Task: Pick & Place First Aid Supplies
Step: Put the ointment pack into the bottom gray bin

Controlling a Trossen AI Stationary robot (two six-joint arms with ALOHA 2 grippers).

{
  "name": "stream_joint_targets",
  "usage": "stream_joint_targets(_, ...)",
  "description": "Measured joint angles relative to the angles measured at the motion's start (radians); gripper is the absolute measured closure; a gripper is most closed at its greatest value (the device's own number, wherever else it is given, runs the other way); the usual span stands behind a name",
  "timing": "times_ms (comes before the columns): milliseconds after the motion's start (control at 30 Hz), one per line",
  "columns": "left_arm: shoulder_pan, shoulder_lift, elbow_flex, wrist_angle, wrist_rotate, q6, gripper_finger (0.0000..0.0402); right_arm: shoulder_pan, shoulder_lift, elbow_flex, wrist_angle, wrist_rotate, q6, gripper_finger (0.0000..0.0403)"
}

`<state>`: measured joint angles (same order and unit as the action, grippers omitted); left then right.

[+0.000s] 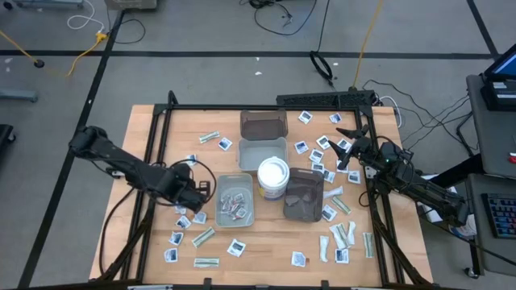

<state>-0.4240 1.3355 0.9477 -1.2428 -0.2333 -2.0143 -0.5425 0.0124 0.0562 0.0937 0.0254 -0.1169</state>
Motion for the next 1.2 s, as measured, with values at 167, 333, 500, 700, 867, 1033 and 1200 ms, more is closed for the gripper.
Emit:
stream_joint_targets(167,-0.003,-0.002,0.044,0.036,0.048,0.051,0.04,0.0,0.0,0.0,0.0,0.0,0.0,0.014)
stream_joint_targets(333,0.04,0.038,0.123,0.027,0.055,0.129,0.04,0.0,0.0,0.0,0.0,0.0,0.0,0.014)
stream_joint_targets(500,0.086,0.116,0.242,-0.032,0.052,0.188,0.04,0.0,0.0,0.0,0.0,0.0,0.0,0.014)
stream_joint_targets(700,0.136,0.232,0.403,-0.045,0.051,0.233,0.0401,0.0,0.0,0.0,0.0,0.0,0.0,0.014)
stream_joint_targets(867,0.168,0.341,0.56,-0.063,0.05,0.261,0.0401,0.0,0.0,0.0,0.0,0.0,0.0,0.014)
stream_joint_targets(1033,0.172,0.421,0.584,-0.009,0.053,0.252,0.0401,0.0,0.0,0.0,0.0,0.0,0.0,0.014)
stream_joint_targets(1200,0.169,0.484,0.584,0.04,0.085,0.234,0.0401,0.0,0.0,0.0,0.0,0.0,0.0,0.014)
